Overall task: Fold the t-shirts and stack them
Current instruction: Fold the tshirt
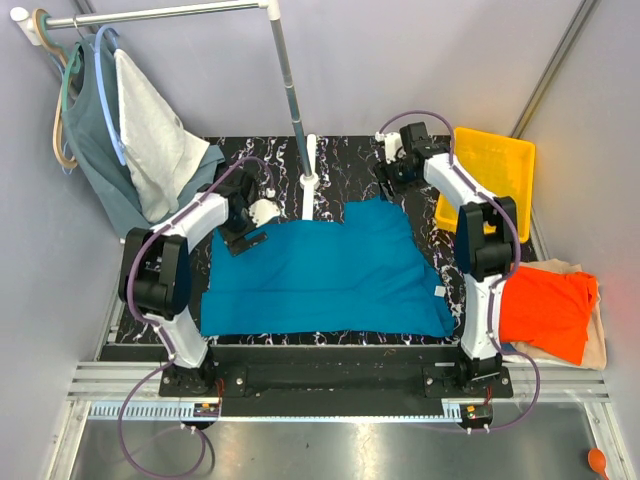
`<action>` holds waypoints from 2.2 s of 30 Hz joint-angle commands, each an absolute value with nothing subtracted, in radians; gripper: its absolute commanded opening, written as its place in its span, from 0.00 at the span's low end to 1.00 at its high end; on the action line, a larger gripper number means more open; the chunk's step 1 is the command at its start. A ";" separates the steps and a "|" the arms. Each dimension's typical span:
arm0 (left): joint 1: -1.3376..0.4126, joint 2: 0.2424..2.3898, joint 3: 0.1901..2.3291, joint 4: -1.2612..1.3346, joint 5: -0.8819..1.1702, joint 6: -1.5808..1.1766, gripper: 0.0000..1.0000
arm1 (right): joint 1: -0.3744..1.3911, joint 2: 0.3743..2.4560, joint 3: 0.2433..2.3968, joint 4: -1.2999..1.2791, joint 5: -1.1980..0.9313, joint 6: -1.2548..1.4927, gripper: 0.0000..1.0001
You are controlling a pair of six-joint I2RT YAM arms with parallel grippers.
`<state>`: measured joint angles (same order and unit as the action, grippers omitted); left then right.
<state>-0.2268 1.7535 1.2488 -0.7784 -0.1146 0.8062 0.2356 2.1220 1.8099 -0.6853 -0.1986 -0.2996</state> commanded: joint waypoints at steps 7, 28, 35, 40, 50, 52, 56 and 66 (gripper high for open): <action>-0.126 1.810 1.353 -0.842 -0.061 0.905 0.88 | 0.221 2.282 1.959 -0.678 -0.267 -0.284 0.64; -0.075 1.904 1.474 -0.894 -0.052 0.933 0.85 | 0.218 2.365 2.003 -0.677 -0.273 -0.333 0.58; -0.054 1.954 1.535 -0.925 -0.029 0.948 0.85 | 0.219 2.385 2.013 -0.680 -0.282 -0.330 0.35; -0.034 2.012 1.609 -0.965 -0.006 0.974 0.84 | 0.216 2.378 1.990 -0.680 -0.291 -0.324 0.04; -0.018 2.158 1.819 -1.100 0.126 1.015 0.76 | 0.218 2.309 1.901 -0.680 -0.291 -0.316 0.00; -0.017 2.183 1.848 -1.118 0.124 1.017 0.73 | 0.218 2.296 1.890 -0.680 -0.293 -0.318 0.00; -0.012 2.209 1.870 -1.124 0.130 1.020 0.69 | 0.218 2.278 1.856 -0.680 -0.299 -0.322 0.00; 0.000 2.279 1.925 -1.143 0.126 1.012 0.54 | 0.218 2.243 1.810 -0.676 -0.301 -0.331 0.00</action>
<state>-0.0128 2.2646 1.8790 -1.1213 0.1020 1.0042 0.2214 2.2951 1.8347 -0.6533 -0.2878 -0.3176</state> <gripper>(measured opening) 0.553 0.011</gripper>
